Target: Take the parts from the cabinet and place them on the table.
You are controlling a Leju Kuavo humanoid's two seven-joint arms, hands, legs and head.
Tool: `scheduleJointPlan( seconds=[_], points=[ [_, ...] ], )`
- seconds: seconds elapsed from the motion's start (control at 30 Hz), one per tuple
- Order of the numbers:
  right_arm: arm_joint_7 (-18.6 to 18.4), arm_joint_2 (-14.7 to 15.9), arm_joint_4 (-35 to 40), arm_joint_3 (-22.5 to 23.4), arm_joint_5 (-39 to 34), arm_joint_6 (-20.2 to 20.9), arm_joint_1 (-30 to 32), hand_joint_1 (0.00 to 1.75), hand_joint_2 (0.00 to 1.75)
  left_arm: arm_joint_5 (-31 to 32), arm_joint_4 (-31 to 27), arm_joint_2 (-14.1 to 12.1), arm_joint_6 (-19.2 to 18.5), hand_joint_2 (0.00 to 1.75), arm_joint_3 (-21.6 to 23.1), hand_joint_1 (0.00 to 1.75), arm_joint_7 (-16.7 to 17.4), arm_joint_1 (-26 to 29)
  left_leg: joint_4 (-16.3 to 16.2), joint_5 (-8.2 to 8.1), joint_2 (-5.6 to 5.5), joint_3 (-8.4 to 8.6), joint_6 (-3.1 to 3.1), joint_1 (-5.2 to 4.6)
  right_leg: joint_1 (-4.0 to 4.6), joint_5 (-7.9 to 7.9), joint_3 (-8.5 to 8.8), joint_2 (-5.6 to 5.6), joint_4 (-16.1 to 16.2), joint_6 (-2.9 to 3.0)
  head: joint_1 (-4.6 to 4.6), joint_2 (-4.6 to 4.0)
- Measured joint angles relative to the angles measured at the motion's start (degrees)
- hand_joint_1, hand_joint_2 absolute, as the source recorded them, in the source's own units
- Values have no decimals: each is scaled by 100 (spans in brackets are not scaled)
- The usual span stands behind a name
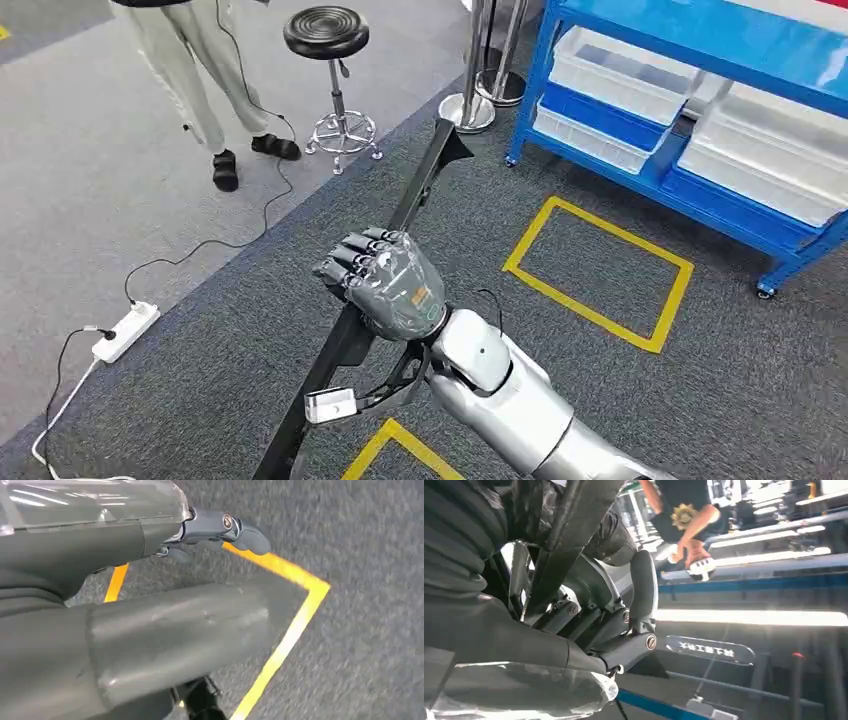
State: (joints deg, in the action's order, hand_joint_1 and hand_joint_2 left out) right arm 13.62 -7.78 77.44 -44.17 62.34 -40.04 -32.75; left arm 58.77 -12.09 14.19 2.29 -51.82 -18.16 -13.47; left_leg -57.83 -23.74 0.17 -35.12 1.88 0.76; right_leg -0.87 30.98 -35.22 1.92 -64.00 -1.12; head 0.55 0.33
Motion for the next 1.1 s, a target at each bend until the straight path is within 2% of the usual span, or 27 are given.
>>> scheduleJointPlan(
  seconds=[0.07,0.1,0.13,0.2,0.23,0.27,0.3,0.33,0.4,0.43,0.47,0.5,0.53,0.57,0.6,0.63,0.67,0.7,0.73,0.77,0.8,0.83,0.93,0.97,1.0,1.03,1.1],
  points=[
    [0,33,-2,0,4,0,26,175,175,-2,0,0,0,0,0,0,0,-12,-5,2,-129,-12,25,-12,5,385,-446,-152,-900,-12,0,0],
    [-11,53,-2,0,26,0,37,175,175,-4,0,-2,4,0,0,0,-2,-8,-14,2,-207,-17,27,-18,4,434,-598,-165,-1167,-14,2,0],
    [-22,66,0,0,50,0,46,175,175,-4,0,-4,7,0,0,0,-2,-5,-28,1,-287,-23,25,-18,4,354,-643,-166,-1199,-9,2,0],
    [-24,77,9,0,61,0,47,175,175,-9,0,-7,7,0,0,0,-2,-9,-58,-7,-455,-23,14,-18,2,-120,-368,-203,-553,25,0,0],
    [-24,77,32,0,61,0,46,175,175,-22,0,-7,7,0,0,0,-4,-18,-75,-12,-536,-23,5,-18,1,-394,-134,-311,-39,52,0,0],
    [-22,79,52,0,61,0,45,175,175,-26,0,-7,7,0,0,0,-4,-21,-84,-17,-596,-31,-8,-10,-2,-477,15,-531,334,91,0,0],
    [-17,79,59,0,63,0,47,175,175,-41,0,-4,7,0,0,0,-4,-30,-105,-19,-641,-74,-55,-35,-27,-417,59,-725,425,109,2,0],
    [-15,85,72,0,74,0,46,175,175,-56,0,-9,4,0,0,0,-6,-38,-102,-2,-687,-100,-88,-10,-19,-431,49,-644,426,95,-5,0],
    [15,85,118,0,92,0,80,175,175,-59,0,-22,-7,0,0,0,-24,13,-64,25,-806,-113,-181,24,24,-434,51,-561,431,129,-2,0],
    [30,72,164,0,98,0,91,175,175,-63,0,-43,-7,0,-2,0,-37,34,-53,29,-852,-130,-221,-2,-43,-462,89,-492,487,171,-2,0],
    [35,68,184,0,96,2,92,175,175,-63,0,-59,-9,0,-2,0,-48,64,-135,-10,-567,-146,-225,-3,-46,-482,126,-398,533,203,-2,0],
    [46,57,216,0,79,0,104,175,175,-63,0,-61,-11,0,-2,0,-57,60,-348,-154,-249,-246,-249,-19,-41,-476,156,-343,557,236,35,0],
    [63,59,238,0,74,0,112,175,175,-63,0,-66,-11,0,-2,0,-70,41,-700,-349,-125,-425,-275,-7,-26,-469,164,-253,556,256,28,0],
    [98,64,256,0,66,0,141,175,175,-63,0,-74,-11,0,-2,0,-81,22,-1208,-579,-72,-680,-293,4,-19,-455,168,-158,549,266,32,0],
    [131,66,260,0,55,0,179,175,175,-63,0,-79,-9,0,-2,0,-85,20,-1623,-723,-54,-893,-312,12,-19,-441,168,-61,543,274,30,0],
    [157,64,275,0,50,0,220,175,175,-63,0,-90,-9,0,-2,0,-85,23,-1808,-733,-52,-991,-325,20,-19,-428,169,14,539,268,33,0],
    [179,64,295,0,44,0,259,175,175,-61,0,-98,-9,0,-2,0,-85,28,-1724,-624,-49,-952,-332,30,-19,-414,177,83,535,258,33,0],
    [210,64,317,2,42,0,281,175,175,-59,0,-124,-9,0,-2,0,-83,28,-1384,-410,-35,-774,-333,36,-20,-395,191,158,527,246,33,0],
    [243,61,332,4,42,0,289,175,175,-57,0,-142,-11,0,0,0,-83,22,-869,-159,28,-487,-324,37,-23,-372,212,226,520,228,33,0],
    [254,61,356,4,39,0,291,175,175,-54,0,-151,-11,0,0,0,-83,14,-364,45,206,-199,-310,33,-23,-344,237,280,505,200,33,0],
    [262,61,376,13,33,0,294,175,175,-46,0,-151,-13,0,4,0,-83,-2,-145,-57,489,-95,-287,-39,19,-320,246,320,496,162,33,0],
    [291,61,391,35,17,0,296,175,175,-26,0,-153,-17,0,13,0,-87,-15,-118,-20,392,-98,-197,-41,52,-303,237,364,479,132,19,0],
    [387,44,413,59,-37,0,312,175,175,0,0,-175,-24,0,31,0,-92,8,-126,-31,204,-133,-109,-52,61,-289,291,515,516,69,22,0],
    [398,33,424,66,-35,0,311,175,175,2,0,-186,-20,0,33,0,-92,10,-91,-6,142,-100,-58,-10,22,-244,286,434,489,9,22,0],
    [411,26,443,74,-35,0,316,175,175,0,0,-186,-20,0,37,0,-94,3,-90,-4,80,-100,-35,-13,9,-140,256,152,358,-5,20,0],
    [415,26,466,92,-35,-2,317,175,175,0,0,-190,-24,0,39,0,-101,-20,-90,-1,31,-104,6,-14,0,52,114,-15,55,-2,20,0],
    [417,33,463,155,-37,-2,356,175,175,0,0,-197,-35,0,44,0,-105,-45,-91,3,-123,-110,42,-29,17,463,-368,-141,-880,6,20,0]
  ],
)
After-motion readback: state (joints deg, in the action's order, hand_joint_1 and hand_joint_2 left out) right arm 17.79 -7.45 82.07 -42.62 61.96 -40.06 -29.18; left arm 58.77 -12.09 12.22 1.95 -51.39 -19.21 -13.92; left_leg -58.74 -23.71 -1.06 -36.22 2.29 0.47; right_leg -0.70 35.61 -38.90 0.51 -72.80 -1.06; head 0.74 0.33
